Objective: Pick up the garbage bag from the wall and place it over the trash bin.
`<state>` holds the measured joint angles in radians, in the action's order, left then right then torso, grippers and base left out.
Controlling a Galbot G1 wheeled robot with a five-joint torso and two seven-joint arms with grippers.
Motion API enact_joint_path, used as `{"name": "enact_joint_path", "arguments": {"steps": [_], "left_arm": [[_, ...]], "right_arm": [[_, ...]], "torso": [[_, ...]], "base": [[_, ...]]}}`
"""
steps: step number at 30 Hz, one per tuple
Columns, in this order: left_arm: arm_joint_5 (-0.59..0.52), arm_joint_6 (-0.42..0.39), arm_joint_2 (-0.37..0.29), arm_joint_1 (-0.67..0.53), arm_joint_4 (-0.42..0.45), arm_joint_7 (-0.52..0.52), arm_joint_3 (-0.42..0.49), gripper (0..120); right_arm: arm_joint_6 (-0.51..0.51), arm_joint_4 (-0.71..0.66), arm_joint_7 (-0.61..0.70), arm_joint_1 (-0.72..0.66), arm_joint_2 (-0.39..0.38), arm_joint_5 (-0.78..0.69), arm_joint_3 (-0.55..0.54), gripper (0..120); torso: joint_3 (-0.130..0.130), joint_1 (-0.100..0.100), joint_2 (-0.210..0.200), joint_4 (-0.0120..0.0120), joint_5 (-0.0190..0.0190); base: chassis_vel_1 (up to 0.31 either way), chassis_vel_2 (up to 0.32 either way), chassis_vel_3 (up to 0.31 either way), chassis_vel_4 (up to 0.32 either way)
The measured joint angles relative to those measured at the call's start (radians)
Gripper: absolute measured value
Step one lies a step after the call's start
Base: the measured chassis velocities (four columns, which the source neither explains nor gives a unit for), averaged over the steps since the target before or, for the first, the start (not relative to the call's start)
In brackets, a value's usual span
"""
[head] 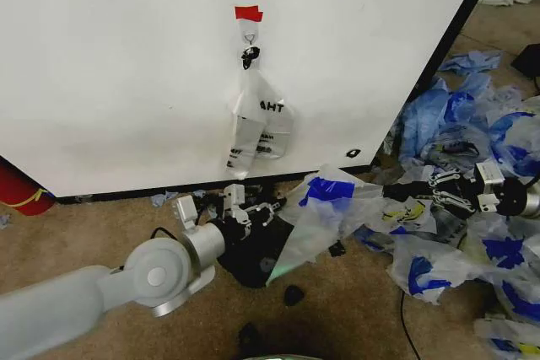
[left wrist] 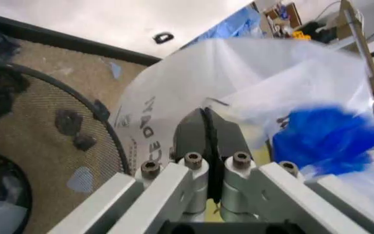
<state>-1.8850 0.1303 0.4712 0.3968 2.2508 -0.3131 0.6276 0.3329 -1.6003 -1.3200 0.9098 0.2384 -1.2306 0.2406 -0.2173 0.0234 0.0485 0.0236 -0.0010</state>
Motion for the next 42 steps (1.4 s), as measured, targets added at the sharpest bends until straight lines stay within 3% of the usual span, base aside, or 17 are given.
{"name": "enact_joint_path", "arguments": {"steps": [10,23,34,42], "left_arm": [[0.028,-0.001,-0.041,0.15,0.014,0.011,-0.136,0],[0.056,0.0,-0.085,0.255,0.052,0.015,-0.217,0],[0.024,0.007,-0.097,0.187,0.063,0.002,-0.25,0],[0.014,0.012,-0.144,0.181,0.084,-0.001,-0.281,0]], "right_arm": [[0.002,0.058,-0.012,-0.017,0.01,-0.002,0.0,0],[0.008,0.102,-0.027,-0.044,0.023,-0.006,-0.013,0],[0.015,0.118,-0.045,-0.042,0.018,0.002,-0.012,0],[0.02,0.141,-0.046,-0.041,0.032,0.018,-0.013,0]], "torso": [[0.0,0.0,0.0,0.0001,-0.0001],[0.0,0.0,0.0,0.0,0.0001],[0.0,0.0,0.0,0.0003,-0.0001],[0.0,0.0,0.0,-0.0002,0.0001]], "base": [[0.0,0.0,0.0,0.0],[0.0,0.0,0.0,0.0],[0.0,0.0,0.0,0.0],[0.0,0.0,0.0,0.0]]}}
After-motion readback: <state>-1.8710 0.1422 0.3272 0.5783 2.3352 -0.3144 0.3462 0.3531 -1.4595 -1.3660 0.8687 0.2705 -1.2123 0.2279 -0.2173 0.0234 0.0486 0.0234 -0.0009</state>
